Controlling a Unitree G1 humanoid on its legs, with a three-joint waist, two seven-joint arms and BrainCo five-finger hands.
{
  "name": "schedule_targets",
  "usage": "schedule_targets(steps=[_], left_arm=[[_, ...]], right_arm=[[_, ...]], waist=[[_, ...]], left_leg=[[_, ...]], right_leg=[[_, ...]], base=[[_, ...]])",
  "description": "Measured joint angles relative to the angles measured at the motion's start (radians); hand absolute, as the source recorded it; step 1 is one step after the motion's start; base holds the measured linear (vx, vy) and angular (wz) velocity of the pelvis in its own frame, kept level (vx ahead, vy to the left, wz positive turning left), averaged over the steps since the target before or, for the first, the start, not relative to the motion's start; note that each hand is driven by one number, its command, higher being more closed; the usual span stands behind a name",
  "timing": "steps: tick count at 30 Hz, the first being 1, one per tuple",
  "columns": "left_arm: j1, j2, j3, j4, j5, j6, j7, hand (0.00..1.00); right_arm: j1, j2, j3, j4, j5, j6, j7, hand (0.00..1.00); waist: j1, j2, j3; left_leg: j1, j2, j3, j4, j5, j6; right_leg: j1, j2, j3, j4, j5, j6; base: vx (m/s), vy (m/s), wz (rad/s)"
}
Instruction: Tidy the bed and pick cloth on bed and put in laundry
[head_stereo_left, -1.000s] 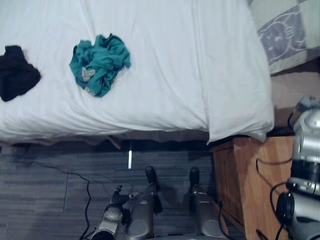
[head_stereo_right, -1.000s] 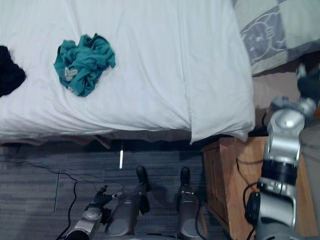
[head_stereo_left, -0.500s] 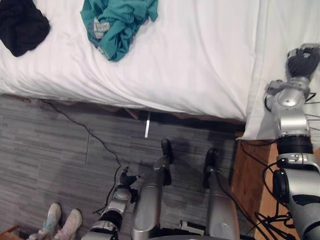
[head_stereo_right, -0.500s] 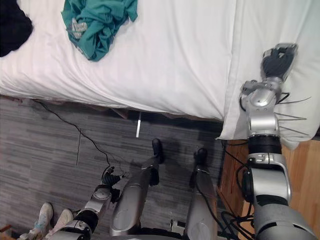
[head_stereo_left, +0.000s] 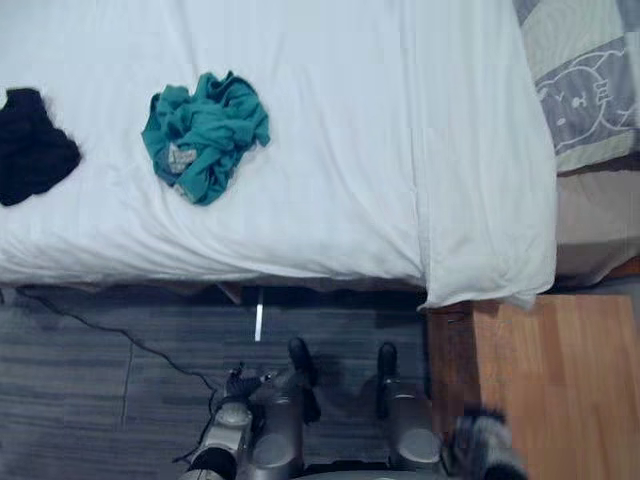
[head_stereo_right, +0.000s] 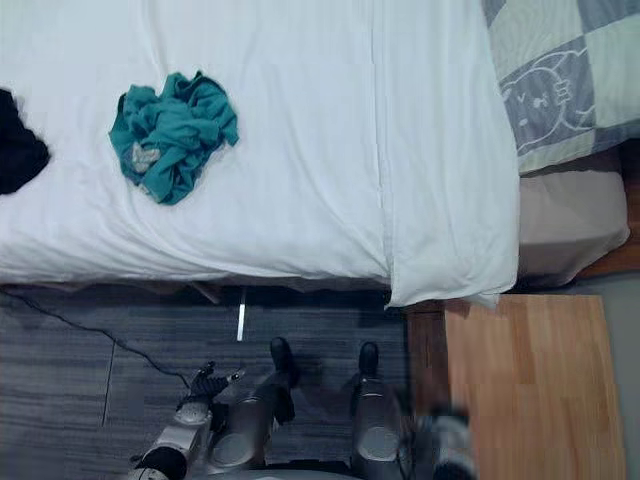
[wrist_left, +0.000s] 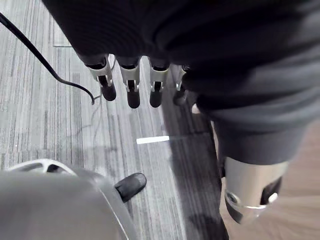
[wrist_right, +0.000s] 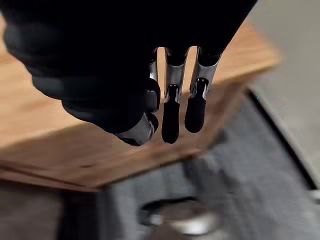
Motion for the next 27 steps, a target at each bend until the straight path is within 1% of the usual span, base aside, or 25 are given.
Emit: schedule_targets(steps=[1, 2, 3, 4, 6, 7, 8, 9, 10, 11, 12, 14, 15, 16, 17, 18, 19, 20, 21, 22, 23, 24, 25, 26, 27], left_arm=[[0.002, 0.000, 0.002, -0.004, 0.002, -0.001, -0.001, 0.00], [0.012, -0.009, 0.009, -0.007, 0.012, -0.003, -0.004, 0.00], [0.024, -0.016, 0.016, -0.010, 0.014, -0.006, -0.009, 0.00], [0.038, -0.022, 0.045, -0.009, 0.016, -0.013, -0.018, 0.00], [0.059, -0.023, 0.089, -0.004, 0.030, -0.012, -0.021, 0.00], [0.066, -0.023, 0.126, 0.007, 0.032, -0.018, -0.020, 0.00], [0.067, -0.023, 0.142, 0.013, 0.033, -0.019, -0.020, 0.00], [0.070, -0.022, 0.165, 0.027, 0.044, -0.019, -0.018, 0.00], [0.084, -0.024, 0.175, 0.030, 0.049, -0.020, -0.020, 0.00], [0.082, -0.021, 0.182, 0.028, 0.050, -0.020, -0.020, 0.00], [0.077, 0.018, 0.175, 0.023, 0.055, -0.021, -0.016, 0.00], [0.086, 0.064, 0.169, 0.035, 0.072, -0.014, -0.017, 0.00], [0.100, 0.092, 0.155, 0.064, 0.072, 0.000, -0.017, 0.00], [0.109, 0.092, 0.143, 0.067, 0.071, 0.005, -0.017, 0.00], [0.114, 0.084, 0.144, 0.065, 0.072, 0.005, -0.018, 0.00], [0.106, 0.087, 0.135, 0.064, 0.071, 0.004, -0.019, 0.00], [0.101, 0.091, 0.117, 0.061, 0.070, 0.004, -0.021, 0.00], [0.098, 0.092, 0.100, 0.061, 0.070, 0.004, -0.022, 0.00], [0.083, 0.086, 0.064, 0.066, 0.071, 0.004, -0.027, 0.00], [0.063, 0.078, 0.037, 0.070, 0.074, 0.004, -0.044, 0.00], [0.046, 0.064, 0.027, 0.082, 0.076, 0.005, -0.049, 0.00], [0.039, 0.033, 0.001, 0.081, 0.090, 0.004, -0.065, 0.00], [0.039, 0.013, -0.027, 0.081, 0.107, 0.004, -0.072, 0.00], [0.033, -0.004, -0.048, 0.076, 0.136, 0.002, -0.085, 0.00], [0.031, -0.008, -0.053, 0.070, 0.144, 0.001, -0.086, 0.00]], right_arm=[[0.012, -0.002, 0.000, 0.010, -0.006, 0.001, 0.009, 0.00], [0.048, -0.011, 0.002, 0.018, -0.031, 0.001, 0.028, 0.00], [0.058, -0.015, 0.005, 0.018, -0.042, 0.000, 0.036, 0.00], [0.061, -0.032, 0.006, 0.017, -0.067, -0.002, 0.053, 0.00], [0.063, -0.044, 0.010, 0.017, -0.086, -0.007, 0.071, 0.00], [0.061, -0.051, 0.017, 0.017, -0.098, -0.010, 0.079, 0.00], [0.059, -0.052, 0.018, 0.018, -0.102, -0.011, 0.083, 0.00], [0.059, -0.052, 0.022, 0.027, -0.101, -0.012, 0.094, 0.00], [0.055, -0.051, 0.026, 0.036, -0.099, -0.015, 0.096, 0.00], [0.053, -0.051, 0.024, 0.041, -0.097, -0.019, 0.095, 0.00], [0.047, -0.010, 0.015, 0.065, -0.090, -0.022, 0.087, 0.00], [0.049, -0.002, -0.005, 0.074, -0.078, -0.021, 0.100, 0.00], [0.046, 0.019, -0.003, 0.083, -0.077, -0.029, 0.105, 0.00], [0.031, 0.023, -0.004, 0.089, -0.078, -0.025, 0.091, 0.00], [0.028, 0.016, -0.002, 0.095, -0.078, -0.022, 0.090, 0.00], [0.025, 0.007, 0.011, 0.095, -0.080, -0.021, 0.096, 0.00], [0.025, 0.017, 0.032, 0.095, -0.086, -0.028, 0.102, 0.00], [0.025, 0.025, 0.046, 0.093, -0.091, -0.030, 0.109, 0.00], [0.033, 0.024, 0.065, 0.070, -0.096, -0.034, 0.119, 0.00], [0.052, 0.025, 0.096, 0.032, -0.096, -0.041, 0.119, 0.00], [0.054, 0.019, 0.096, 0.020, -0.096, -0.045, 0.117, 0.00], [0.052, 0.018, 0.098, 0.004, -0.095, -0.048, 0.118, 0.00], [0.057, 0.017, 0.097, -0.027, -0.095, -0.051, 0.125, 0.00], [0.059, 0.008, 0.100, -0.046, -0.091, -0.054, 0.138, 0.00], [0.055, 0.006, 0.113, -0.052, -0.092, -0.053, 0.139, 0.00]], waist=[[-0.002, 0.001, -0.001], [-0.004, 0.013, -0.008], [-0.003, 0.020, -0.016], [0.000, 0.002, -0.037], [-0.005, -0.002, -0.079], [-0.010, 0.015, -0.097], [-0.011, 0.019, -0.103], [-0.011, 0.030, -0.115], [-0.011, 0.044, -0.129], [-0.015, 0.041, -0.131], [-0.010, -0.022, -0.149], [0.001, -0.053, -0.173], [0.006, -0.085, -0.190], [0.007, -0.113, -0.210], [0.008, -0.116, -0.213], [0.002, -0.105, -0.210], [0.000, -0.100, -0.209], [-0.003, -0.096, -0.209], [-0.023, -0.088, -0.206], [-0.033, -0.094, -0.206], [-0.046, -0.089, -0.199], [-0.052, -0.059, -0.187], [-0.058, -0.038, -0.180], [-0.053, -0.033, -0.175], [-0.055, -0.034, -0.171]], left_leg=[[-0.007, 0.015, 0.031, 0.051, -0.018, -0.006], [-0.014, 0.082, 0.161, 0.203, -0.102, -0.009], [-0.013, 0.137, 0.232, 0.299, -0.153, 0.027], [-0.013, 0.213, 0.300, 0.429, -0.217, 0.071], [-0.014, 0.279, 0.308, 0.450, -0.234, 0.054], [-0.020, 0.336, 0.247, 0.402, -0.229, 0.046], [-0.026, 0.355, 0.213, 0.374, -0.223, 0.037], [-0.038, 0.384, 0.122, 0.285, -0.192, 0.000], [-0.037, 0.398, 0.055, 0.214, -0.119, -0.074], [-0.051, 0.379, 0.052, 0.222, -0.048, -0.138], [-0.090, 0.310, 0.028, 0.270, -0.067, -0.168], [-0.118, 0.290, -0.007, 0.327, -0.098, -0.179], [-0.094, 0.257, 0.025, 0.317, -0.127, -0.148], [-0.062, 0.225, 0.070, 0.263, -0.116, -0.129], [-0.048, 0.218, 0.087, 0.236, -0.101, -0.118], [-0.019, 0.217, 0.081, 0.175, -0.059, -0.111], [0.020, 0.218, 0.075, 0.101, -0.018, -0.112], [0.040, 0.218, 0.074, 0.060, 0.002, -0.112], [0.071, 0.204, 0.062, -0.015, 0.043, -0.115], [0.082, 0.165, 0.042, -0.057, 0.057, -0.112], [0.092, 0.150, 0.024, -0.082, 0.065, -0.108], [0.126, 0.128, 0.011, -0.129, 0.083, -0.097], [0.158, 0.113, 0.012, -0.150, 0.091, -0.088], [0.156, 0.100, 0.019, -0.084, 0.098, -0.097], [0.126, 0.100, 0.017, -0.019, 0.083, -0.081]], right_leg=[[0.011, -0.005, 0.006, 0.001, -0.001, 0.001], [0.045, -0.017, 0.013, -0.004, 0.000, 0.001], [0.057, -0.023, 0.018, -0.007, 0.000, 0.001], [0.055, -0.058, 0.025, -0.010, -0.003, 0.006], [0.056, -0.114, 0.023, -0.026, 0.014, 0.037], [0.057, -0.143, 0.017, -0.033, 0.022, 0.061], [0.058, -0.155, 0.011, -0.032, 0.023, 0.080], [0.061, -0.183, -0.020, -0.024, 0.025, 0.125], [0.074, -0.209, -0.043, -0.019, 0.024, 0.158], [0.089, -0.233, -0.056, -0.022, 0.023, 0.157], [0.108, -0.282, -0.074, -0.027, 0.011, 0.171], [0.120, -0.276, -0.146, -0.015, 0.055, 0.115], [0.112, -0.321, -0.206, -0.005, 0.148, 0.085], [0.088, -0.360, -0.308, 0.024, 0.204, -0.012], [0.074, -0.369, -0.359, 0.078, 0.182, -0.054], [0.020, -0.308, -0.393, 0.242, 0.056, -0.011], [0.002, -0.192, -0.376, 0.292, -0.049, 0.024], [-0.003, -0.118, -0.363, 0.289, -0.090, 0.018], [-0.003, 0.047, -0.310, 0.208, -0.136, -0.017], [0.034, 0.139, -0.247, 0.060, -0.142, -0.089], [0.070, 0.156, -0.229, 0.022, -0.115, -0.136], [0.091, 0.155, -0.198, 0.028, -0.101, -0.109], [0.092, 0.150, -0.140, 0.076, -0.118, -0.112], [0.086, 0.120, -0.105, 0.136, -0.174, -0.134], [0.086, 0.104, -0.106, 0.146, -0.191, -0.128]], base=[[0.06, 0.080, -0.51], [0.01, 0.110, -0.45], [-0.06, 0.230, -0.60], [-0.07, 0.232, -0.45], [0.00, 0.329, -0.12], [0.05, 0.380, 0.26], [0.04, 0.457, 0.61], [0.06, 0.524, 0.79], [0.07, 0.532, 0.90], [0.09, 0.665, 1.06], [0.10, 0.508, 0.95], [0.14, 0.422, 0.44], [0.18, 0.462, -0.13], [0.18, 0.442, -0.19], [0.13, 0.259, -0.10], [0.09, 0.137, -0.06], [0.12, 0.114, 0.03], [0.12, 0.051, 0.24], [0.11, 0.010, 0.58], [0.07, -0.007, 0.84], [0.06, 0.033, 0.74], [0.07, 0.073, 0.52], [0.09, 0.069, 0.40], [0.04, 0.004, 0.35], [-0.06, -0.044, 0.35]])
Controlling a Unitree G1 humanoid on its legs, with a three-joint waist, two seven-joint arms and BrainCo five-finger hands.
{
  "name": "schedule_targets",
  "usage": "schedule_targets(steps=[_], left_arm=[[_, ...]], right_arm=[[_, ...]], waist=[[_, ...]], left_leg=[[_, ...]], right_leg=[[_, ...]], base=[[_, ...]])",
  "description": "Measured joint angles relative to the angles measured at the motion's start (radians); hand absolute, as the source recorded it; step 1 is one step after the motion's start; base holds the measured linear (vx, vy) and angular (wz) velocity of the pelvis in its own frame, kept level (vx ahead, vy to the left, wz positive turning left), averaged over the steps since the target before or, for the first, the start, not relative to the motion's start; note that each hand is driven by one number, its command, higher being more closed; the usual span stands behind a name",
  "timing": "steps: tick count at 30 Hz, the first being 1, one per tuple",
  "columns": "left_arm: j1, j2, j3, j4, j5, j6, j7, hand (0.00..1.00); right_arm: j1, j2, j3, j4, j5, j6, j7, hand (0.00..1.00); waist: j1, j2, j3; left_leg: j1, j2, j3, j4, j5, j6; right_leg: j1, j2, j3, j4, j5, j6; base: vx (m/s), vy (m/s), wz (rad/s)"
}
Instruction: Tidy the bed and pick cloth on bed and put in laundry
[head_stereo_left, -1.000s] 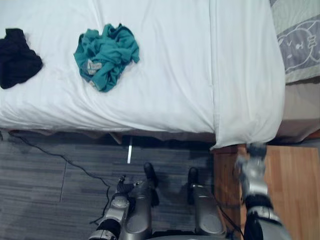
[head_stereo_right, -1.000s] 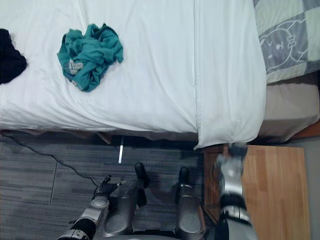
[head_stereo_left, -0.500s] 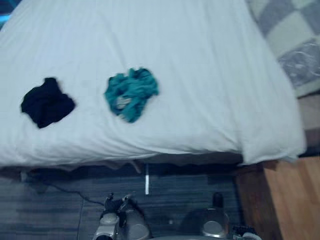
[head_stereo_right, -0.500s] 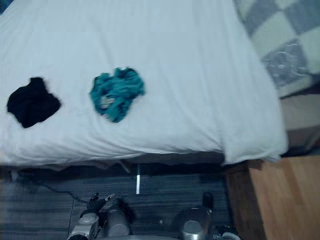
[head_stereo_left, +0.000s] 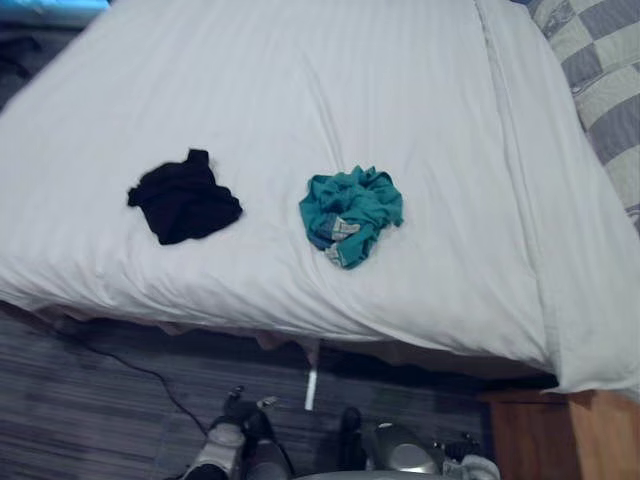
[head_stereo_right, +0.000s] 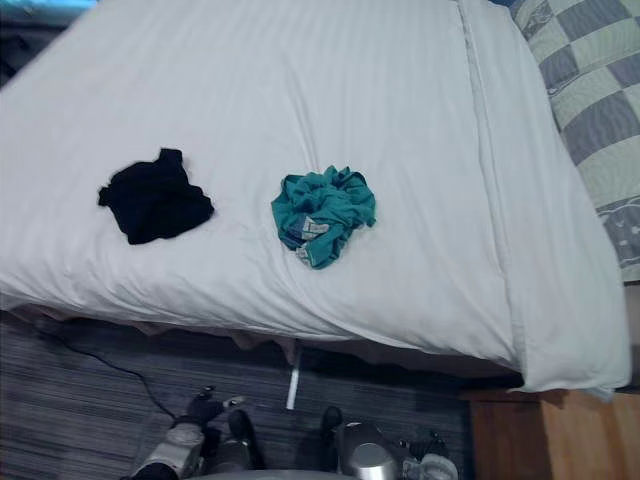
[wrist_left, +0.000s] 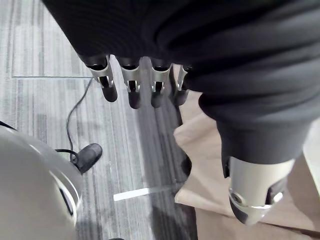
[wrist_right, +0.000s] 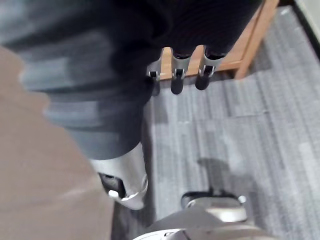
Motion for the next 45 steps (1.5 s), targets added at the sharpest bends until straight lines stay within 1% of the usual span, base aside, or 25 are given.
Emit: schedule_targets(steps=[1, 4, 5, 6, 7, 10, 12, 13, 14, 15, 16, 18, 19, 20, 21, 23, 24, 25, 28, 33, 36, 38, 40, 43, 45], left_arm=[[-0.006, -0.026, 0.002, -0.022, 0.004, 0.000, 0.000, 0.00], [0.019, -0.041, 0.002, -0.083, -0.015, -0.006, 0.001, 0.00], [0.019, -0.037, 0.001, -0.083, -0.015, -0.005, 0.002, 0.00], [0.017, -0.031, 0.002, -0.079, -0.015, -0.003, 0.001, 0.00], [0.016, -0.032, 0.006, -0.074, -0.015, -0.004, 0.001, 0.00], [0.002, -0.034, 0.008, -0.072, -0.014, -0.008, 0.000, 0.00], [-0.002, -0.037, 0.010, -0.056, -0.014, -0.022, 0.000, 0.00], [0.005, -0.044, 0.009, -0.039, -0.014, -0.025, 0.001, 0.00], [0.013, -0.051, 0.008, -0.035, -0.014, -0.024, 0.001, 0.00], [0.031, -0.063, -0.002, -0.025, -0.013, -0.024, -0.001, 0.00], [0.018, -0.034, -0.028, -0.015, -0.009, -0.021, -0.001, 0.00], [0.020, 0.009, -0.050, -0.014, 0.000, -0.020, -0.007, 0.00], [0.016, 0.041, -0.049, -0.020, 0.002, -0.020, -0.010, 0.00], [0.015, 0.049, -0.049, -0.026, 0.002, -0.020, -0.010, 0.00], [0.009, 0.061, -0.049, -0.042, 0.002, -0.020, -0.010, 0.00], [-0.008, 0.064, -0.061, -0.044, 0.002, -0.020, -0.011, 0.00], [-0.018, 0.062, -0.084, -0.044, 0.002, -0.020, -0.015, 0.00], [-0.023, 0.057, -0.089, -0.043, 0.002, -0.022, -0.019, 0.00], [-0.023, 0.001, -0.100, -0.042, 0.006, -0.024, -0.020, 0.00], [0.004, -0.020, -0.044, -0.043, 0.001, -0.023, -0.010, 0.00], [0.052, -0.034, 0.123, -0.029, -0.032, -0.014, 0.023, 0.00], [0.084, -0.031, 0.295, -0.007, -0.071, 0.004, 0.049, 0.00], [0.123, -0.029, 0.535, 0.014, -0.143, 0.028, 0.087, 0.00], [0.165, 0.004, 0.826, 0.012, -0.216, 0.046, 0.130, 0.00], [0.174, 0.034, 0.932, -0.007, -0.238, 0.053, 0.154, 0.00]], right_arm=[[-0.006, -0.015, 0.033, -0.014, 0.002, -0.001, 0.000, 0.00], [-0.032, -0.046, 0.050, -0.005, 0.002, 0.004, -0.002, 0.00], [-0.041, -0.048, 0.050, -0.001, 0.002, 0.004, -0.002, 0.00], [-0.048, -0.048, 0.050, 0.000, 0.001, 0.005, -0.002, 0.00], [-0.060, -0.049, 0.040, -0.001, 0.001, 0.009, -0.001, 0.00], [-0.065, -0.053, 0.039, 0.001, -0.001, 0.014, -0.001, 0.00], [-0.077, -0.056, 0.040, 0.013, -0.007, 0.014, -0.001, 0.00], [-0.080, -0.064, 0.042, 0.022, -0.019, 0.014, 0.000, 0.00], [-0.081, -0.071, 0.043, 0.021, -0.022, 0.012, 0.000, 0.00], [-0.080, -0.086, 0.042, 0.024, -0.024, 0.012, 0.004, 0.00], [-0.074, -0.051, 0.042, 0.028, -0.029, 0.011, 0.017, 0.00], [-0.082, -0.025, 0.048, 0.028, -0.033, 0.006, 0.030, 0.00], [-0.114, 0.001, 0.094, 0.031, -0.036, 0.005, 0.039, 0.00], [-0.126, 0.008, 0.123, 0.031, -0.042, 0.006, 0.040, 0.00], [-0.150, 0.016, 0.186, 0.027, -0.053, 0.004, 0.047, 0.00], [-0.146, 0.033, 0.199, 0.001, -0.053, 0.001, 0.050, 0.00], [-0.135, 0.038, 0.213, -0.021, -0.045, -0.002, 0.059, 0.00], [-0.125, 0.036, 0.219, -0.036, -0.039, -0.006, 0.062, 0.00], [-0.114, 0.021, 0.236, -0.053, 0.017, -0.031, 0.065, 0.00], [-0.106, 0.021, 0.179, -0.034, 0.067, -0.033, 0.057, 0.00], [-0.106, 0.032, 0.026, 0.021, 0.101, -0.033, 0.032, 0.00], [-0.094, 0.031, -0.102, 0.062, 0.134, -0.023, 0.005, 0.00], [-0.042, 0.028, -0.283, 0.077, 0.191, 0.000, -0.031, 0.00], [0.058, 0.014, -0.430, 0.050, 0.226, 0.014, -0.091, 0.00], [0.095, 0.010, -0.464, -0.024, 0.230, 0.016, -0.114, 0.00]], waist=[[0.002, 0.023, 0.021], [0.009, 0.055, 0.049], [0.005, 0.055, 0.049], [0.000, 0.058, 0.047], [0.002, 0.068, 0.041], [-0.002, 0.078, 0.034], [0.000, 0.082, 0.030], [0.002, 0.092, 0.022], [0.001, 0.105, 0.013], [0.002, 0.127, -0.007], [0.004, 0.041, -0.019], [0.011, 0.005, -0.028], [0.046, 0.001, -0.029], [0.060, 0.000, -0.030], [0.059, 0.004, -0.026], [0.047, 0.004, -0.026], [0.044, 0.003, -0.027], [0.043, -0.002, -0.028], [0.024, 0.049, -0.023], [0.039, 0.039, -0.027], [0.055, 0.037, -0.033], [0.057, 0.035, -0.037], [0.059, 0.048, -0.049], [0.061, 0.061, -0.088], [0.061, 0.069, -0.121]], left_leg=[[-0.099, 0.045, 0.007, 0.234, -0.028, 0.026], [-0.213, 0.145, 0.009, 0.596, -0.073, 0.019], [-0.210, 0.156, 0.025, 0.610, -0.093, 0.028], [-0.190, 0.170, 0.058, 0.562, -0.122, 0.060], [-0.148, 0.179, 0.077, 0.399, -0.130, 0.072], [-0.071, 0.182, -0.008, 0.025, -0.122, 0.061], [-0.061, 0.177, -0.087, -0.044, -0.103, 0.032], [-0.047, 0.168, -0.123, -0.056, -0.079, 0.012], [-0.038, 0.171, -0.127, -0.052, -0.068, 0.018], [-0.033, 0.177, -0.134, -0.033, -0.042, -0.114], [-0.051, 0.084, -0.136, 0.021, -0.071, -0.080], [-0.053, 0.052, -0.122, 0.053, -0.116, -0.057], [-0.026, 0.063, -0.047, 0.042, -0.127, -0.043], [-0.014, 0.066, -0.024, 0.032, -0.127, -0.041], [0.002, 0.053, -0.002, 0.015, -0.129, -0.028], [0.013, 0.063, -0.005, 0.003, -0.126, -0.019], [0.033, 0.060, -0.003, -0.016, -0.119, -0.010], [0.049, 0.045, -0.004, -0.033, -0.112, -0.012], [0.097, 0.035, -0.005, -0.128, -0.071, -0.010], [0.123, 0.015, 0.014, -0.181, -0.047, 0.000], [0.128, 0.002, 0.024, -0.201, -0.044, 0.004], [0.136, -0.005, 0.024, -0.219, -0.037, 0.006], [0.161, -0.011, 0.029, -0.249, -0.028, 0.006], [0.187, -0.012, 0.044, -0.254, -0.030, 0.005], [0.189, -0.010, 0.055, -0.255, -0.037, 0.006]], right_leg=[[0.018, -0.009, 0.001, 0.002, -0.016, 0.009], [0.059, -0.018, 0.028, -0.005, -0.008, 0.000], [0.064, -0.025, 0.040, -0.012, -0.001, 0.009], [0.068, -0.034, 0.065, -0.035, 0.015, 0.023], [0.068, -0.041, 0.088, -0.061, 0.037, 0.053], [0.035, -0.073, 0.115, -0.060, 0.049, 0.102], [0.029, -0.114, 0.124, -0.060, 0.047, 0.150], [0.031, -0.142, 0.138, -0.063, 0.041, 0.198], [0.032, -0.149, 0.142, -0.066, 0.040, 0.219], [0.039, -0.163, 0.150, -0.076, 0.039, 0.265], [0.053, -0.247, 0.163, -0.096, 0.061, 0.289], [0.047, -0.287, 0.131, -0.093, 0.130, 0.268], [-0.010, -0.297, 0.035, -0.045, 0.212, 0.159], [-0.033, -0.309, -0.037, -0.017, 0.232, 0.108], [-0.093, -0.334, -0.202, 0.099, 0.195, 0.047], [-0.101, -0.234, -0.189, 0.142, 0.105, 0.119], [-0.082, -0.119, -0.130, 0.077, 0.053, 0.117], [-0.048, -0.079, -0.111, 0.005, 0.046, 0.064], [0.014, -0.040, -0.101, -0.094, 0.105, 0.065], [0.013, -0.039, -0.079, -0.129, 0.131, 0.077], [0.014, -0.043, -0.064, -0.155, 0.146, 0.086], [0.018, -0.045, -0.065, -0.159, 0.146, 0.087], [0.038, -0.047, -0.072, -0.172, 0.148, 0.089], [0.088, -0.049, -0.086, -0.199, 0.147, 0.093], [0.094, -0.049, -0.086, -0.210, 0.147, 0.097]], base=[[-0.09, -0.039, 0.16], [-0.05, 0.064, -0.33], [0.00, 0.151, -0.71], [0.12, 0.185, -0.68], [0.12, 0.185, -0.57], [0.19, 0.358, -0.22], [0.13, 0.487, 0.04], [0.13, 0.575, 0.01], [0.16, 0.670, -0.10], [0.18, 0.730, 0.15], [0.15, 0.597, 0.20], [0.11, 0.375, -0.16], [0.10, 0.361, -0.85], [0.05, 0.312, -1.19], [0.03, 0.174, -0.59], [0.02, 0.074, -0.10], [0.02, -0.002, 0.08], [0.03, 0.038, 0.10], [-0.01, 0.061, -0.02], [0.00, 0.048, -0.07], [-0.01, 0.063, -0.10], [0.01, 0.015, 0.02], [0.07, 0.036, 0.06], [0.06, 0.033, 0.10], [0.02, 0.016, 0.01]])
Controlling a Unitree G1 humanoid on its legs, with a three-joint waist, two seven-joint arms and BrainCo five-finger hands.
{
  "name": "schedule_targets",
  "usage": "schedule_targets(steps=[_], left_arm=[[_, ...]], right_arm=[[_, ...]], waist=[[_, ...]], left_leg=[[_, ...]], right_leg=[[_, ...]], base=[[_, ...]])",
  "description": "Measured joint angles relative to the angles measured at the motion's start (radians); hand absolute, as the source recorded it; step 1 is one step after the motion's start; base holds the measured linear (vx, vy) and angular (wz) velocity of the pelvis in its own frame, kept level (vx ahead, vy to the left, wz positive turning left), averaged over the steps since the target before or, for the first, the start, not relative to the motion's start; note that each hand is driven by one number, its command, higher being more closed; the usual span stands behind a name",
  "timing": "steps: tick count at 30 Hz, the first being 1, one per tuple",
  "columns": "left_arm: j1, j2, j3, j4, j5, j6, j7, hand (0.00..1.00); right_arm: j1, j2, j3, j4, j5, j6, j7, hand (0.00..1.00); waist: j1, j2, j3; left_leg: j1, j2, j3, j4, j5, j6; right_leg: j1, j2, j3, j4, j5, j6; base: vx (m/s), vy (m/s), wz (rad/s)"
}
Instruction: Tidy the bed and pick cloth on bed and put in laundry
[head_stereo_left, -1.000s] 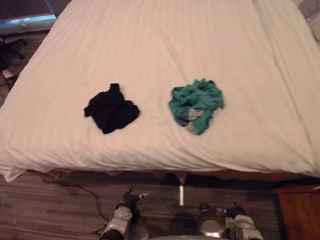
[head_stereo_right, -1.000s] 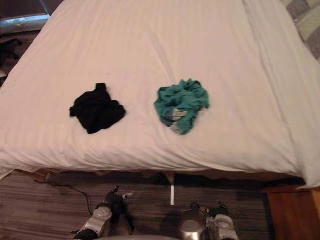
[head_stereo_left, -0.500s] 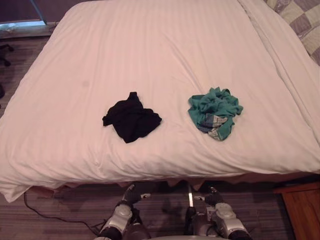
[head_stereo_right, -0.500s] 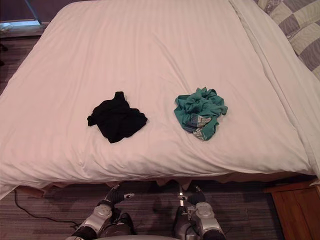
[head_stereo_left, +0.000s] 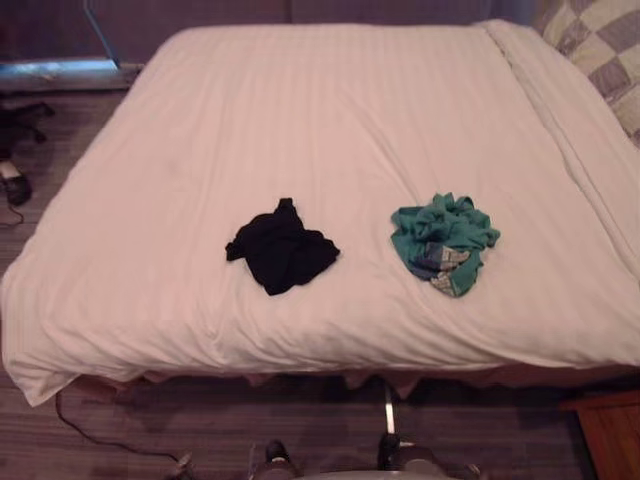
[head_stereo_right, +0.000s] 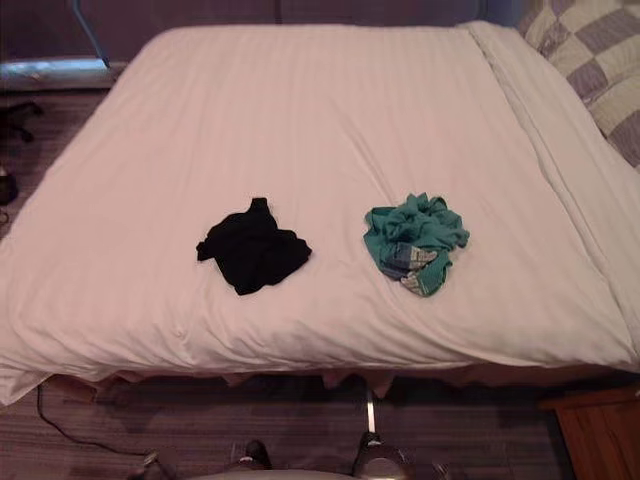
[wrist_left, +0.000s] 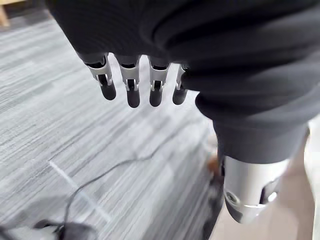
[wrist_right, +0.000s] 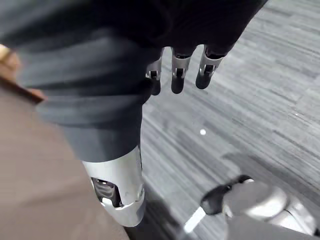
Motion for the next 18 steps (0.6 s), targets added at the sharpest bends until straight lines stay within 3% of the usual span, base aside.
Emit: schedule_targets(steps=[4, 6, 8, 14, 18], left_arm=[[0.014, 0.050, 0.043, -0.176, -0.037, -0.002, 0.061, 0.00], [0.015, 0.092, -0.035, -0.335, -0.034, -0.024, 0.112, 0.00], [-0.002, 0.157, -0.144, -0.440, -0.029, -0.058, 0.151, 0.00], [-0.096, 0.232, -0.367, -0.633, 0.033, -0.104, 0.174, 0.00], [-0.183, 0.323, -0.578, -0.665, 0.107, -0.137, 0.131, 0.00]], right_arm=[[0.060, -0.022, -0.016, -0.340, -0.017, 0.007, -0.058, 0.00], [0.060, -0.070, -0.022, -0.558, -0.083, -0.008, -0.108, 0.00], [0.013, -0.141, -0.029, -0.642, -0.161, -0.023, -0.148, 0.00], [-0.103, -0.293, 0.021, -0.656, -0.322, -0.033, -0.167, 0.00], [-0.189, -0.467, 0.228, -0.639, -0.468, -0.033, -0.107, 0.00]], waist=[[0.003, 0.018, -0.051], [0.005, 0.023, -0.068], [0.012, 0.019, -0.078], [0.025, 0.014, -0.081], [0.011, 0.019, -0.051]], left_leg=[[0.001, -0.001, 0.006, -0.007, -0.005, -0.001], [0.000, -0.004, -0.008, -0.007, -0.004, -0.001], [-0.003, -0.007, -0.020, -0.007, -0.004, -0.001], [-0.037, -0.011, -0.059, -0.001, 0.009, -0.002], [-0.039, -0.016, -0.055, 0.000, 0.013, 0.003]], right_leg=[[0.009, -0.006, -0.003, -0.013, 0.004, 0.008], [0.022, -0.008, -0.013, -0.026, 0.015, 0.011], [0.025, -0.002, -0.018, -0.029, 0.016, 0.011], [-0.002, -0.003, -0.017, -0.016, 0.017, 0.008], [-0.024, -0.004, 0.045, 0.003, 0.017, 0.008]], base=[[0.00, 0.000, 0.00], [-0.01, 0.013, 0.12], [-0.02, -0.002, 0.14], [0.01, 0.005, 0.09], [0.04, 0.024, -0.06]])
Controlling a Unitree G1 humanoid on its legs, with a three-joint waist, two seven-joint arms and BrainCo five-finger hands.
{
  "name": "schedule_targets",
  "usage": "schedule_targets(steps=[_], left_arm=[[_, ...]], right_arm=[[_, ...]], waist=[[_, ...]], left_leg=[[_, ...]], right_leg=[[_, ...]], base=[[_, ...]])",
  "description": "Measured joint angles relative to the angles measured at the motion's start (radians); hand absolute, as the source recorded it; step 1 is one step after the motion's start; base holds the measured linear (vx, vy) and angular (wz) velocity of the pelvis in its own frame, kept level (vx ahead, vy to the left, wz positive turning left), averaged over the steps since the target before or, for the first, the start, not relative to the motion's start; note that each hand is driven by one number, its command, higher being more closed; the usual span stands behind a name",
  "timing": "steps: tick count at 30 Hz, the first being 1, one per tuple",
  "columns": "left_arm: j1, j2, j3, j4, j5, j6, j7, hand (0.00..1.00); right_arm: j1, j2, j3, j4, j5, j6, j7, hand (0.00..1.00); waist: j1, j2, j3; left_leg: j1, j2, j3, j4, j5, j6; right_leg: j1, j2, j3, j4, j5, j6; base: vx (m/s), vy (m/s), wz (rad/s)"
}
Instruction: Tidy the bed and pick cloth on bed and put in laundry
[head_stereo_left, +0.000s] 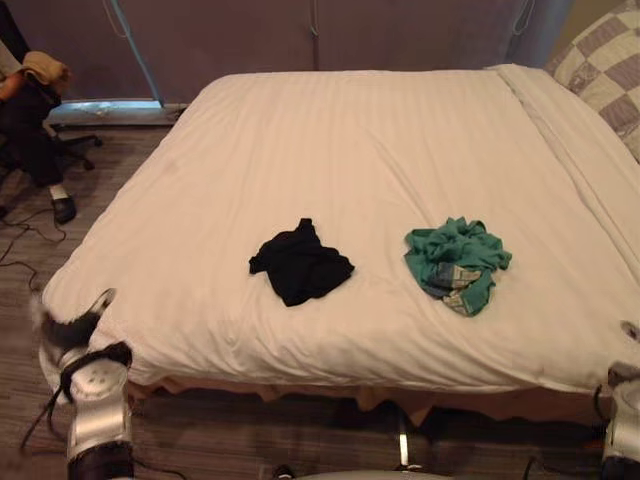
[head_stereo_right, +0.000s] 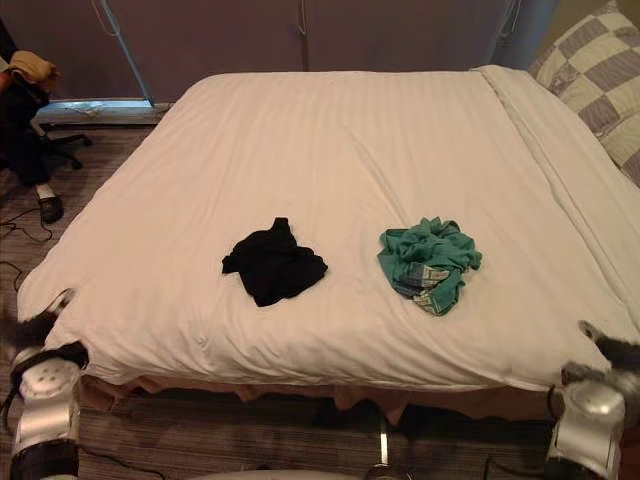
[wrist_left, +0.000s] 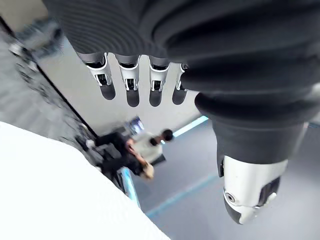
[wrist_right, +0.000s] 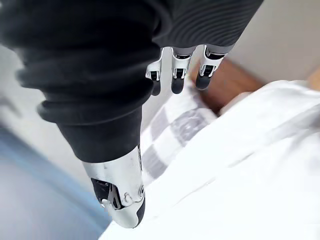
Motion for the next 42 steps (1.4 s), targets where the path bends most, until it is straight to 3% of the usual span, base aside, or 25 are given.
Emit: schedule_targets(steps=[7, 11, 18, 19, 22, 30, 35, 39, 40, 42], left_arm=[[-0.354, 0.143, -0.269, 0.042, 0.145, -0.011, -0.046, 0.00], [-0.550, 0.179, -0.363, 0.116, 0.217, 0.002, -0.048, 0.00], [-0.723, 0.203, -0.501, 0.230, 0.333, 0.043, -0.083, 0.00], [-0.746, 0.202, -0.527, 0.256, 0.356, 0.049, -0.101, 1.00], [-0.785, 0.200, -0.580, 0.322, 0.404, 0.052, -0.145, 1.00], [-0.853, 0.154, -0.584, 0.391, 0.532, 0.059, -0.243, 1.00], [-0.804, 0.120, -0.580, 0.346, 0.496, 0.038, -0.241, 1.00], [-0.704, 0.049, -0.547, 0.228, 0.361, -0.023, -0.201, 1.00], [-0.675, 0.024, -0.539, 0.199, 0.316, -0.038, -0.186, 1.00], [-0.646, -0.009, -0.539, 0.168, 0.261, -0.063, -0.170, 1.00]], right_arm=[[-0.334, -0.187, 0.322, 0.078, -0.167, -0.020, 0.044, 0.00], [-0.483, -0.234, 0.404, 0.078, -0.188, -0.021, 0.045, 0.00], [-0.603, -0.243, 0.474, 0.018, -0.206, -0.018, 0.044, 0.00], [-0.613, -0.243, 0.490, -0.012, -0.209, -0.018, 0.044, 0.00], [-0.625, -0.243, 0.532, -0.055, -0.218, -0.017, 0.045, 0.00], [-0.702, -0.242, 0.624, -0.089, -0.255, -0.007, 0.109, 0.00], [-0.811, -0.246, 0.746, 0.005, -0.256, -0.016, 0.131, 0.00], [-0.895, -0.303, 0.858, 0.203, -0.254, -0.026, 0.159, 0.00], [-0.920, -0.313, 0.877, 0.259, -0.252, -0.028, 0.160, 1.00], [-0.949, -0.332, 0.897, 0.343, -0.240, -0.038, 0.165, 1.00]], waist=[[-0.015, -0.025, 0.163], [-0.021, -0.023, 0.237], [-0.036, -0.027, 0.312], [-0.040, -0.031, 0.330], [-0.049, -0.041, 0.356], [-0.051, -0.042, 0.357], [-0.040, -0.041, 0.357], [-0.008, -0.019, 0.365], [0.002, -0.010, 0.370], [0.017, 0.005, 0.378]], left_leg=[[-0.109, -0.006, 0.037, 0.015, 0.038, 0.025], [-0.180, -0.010, 0.045, 0.021, 0.057, 0.038], [-0.261, -0.024, 0.092, 0.004, 0.075, 0.048], [-0.270, -0.027, 0.110, 0.004, 0.075, 0.048], [-0.279, -0.028, 0.148, 0.002, 0.075, 0.048], [-0.291, -0.018, 0.183, 0.003, 0.075, 0.047], [-0.313, -0.026, 0.132, 0.002, 0.080, 0.051], [-0.352, -0.037, 0.074, 0.008, 0.088, 0.061], [-0.362, -0.039, 0.061, 0.012, 0.089, 0.062], [-0.379, -0.041, 0.039, 0.028, 0.089, 0.063]], right_leg=[[-0.167, -0.005, 0.067, 0.053, 0.035, -0.012], [-0.236, -0.006, 0.078, 0.040, 0.071, -0.015], [-0.323, -0.004, 0.128, -0.031, 0.151, -0.012], [-0.336, -0.003, 0.147, -0.045, 0.166, -0.011], [-0.357, 0.002, 0.183, -0.071, 0.192, -0.011], [-0.374, 0.012, 0.204, -0.086, 0.205, -0.009], [-0.375, 0.003, 0.173, -0.088, 0.206, -0.008], [-0.375, -0.014, 0.120, -0.095, 0.207, -0.005], [-0.375, -0.018, 0.109, -0.095, 0.207, -0.004], [-0.375, -0.025, 0.093, -0.094, 0.206, -0.004]], base=[[-0.07, 0.018, -0.19], [-0.06, 0.012, -0.07], [0.01, 0.024, -0.18], [0.04, 0.036, -0.37], [0.03, 0.021, -0.32], [0.02, -0.010, -0.10], [0.04, -0.025, 0.19], [0.08, -0.002, 0.37], [0.08, 0.008, 0.42], [0.07, 0.002, 0.31]])
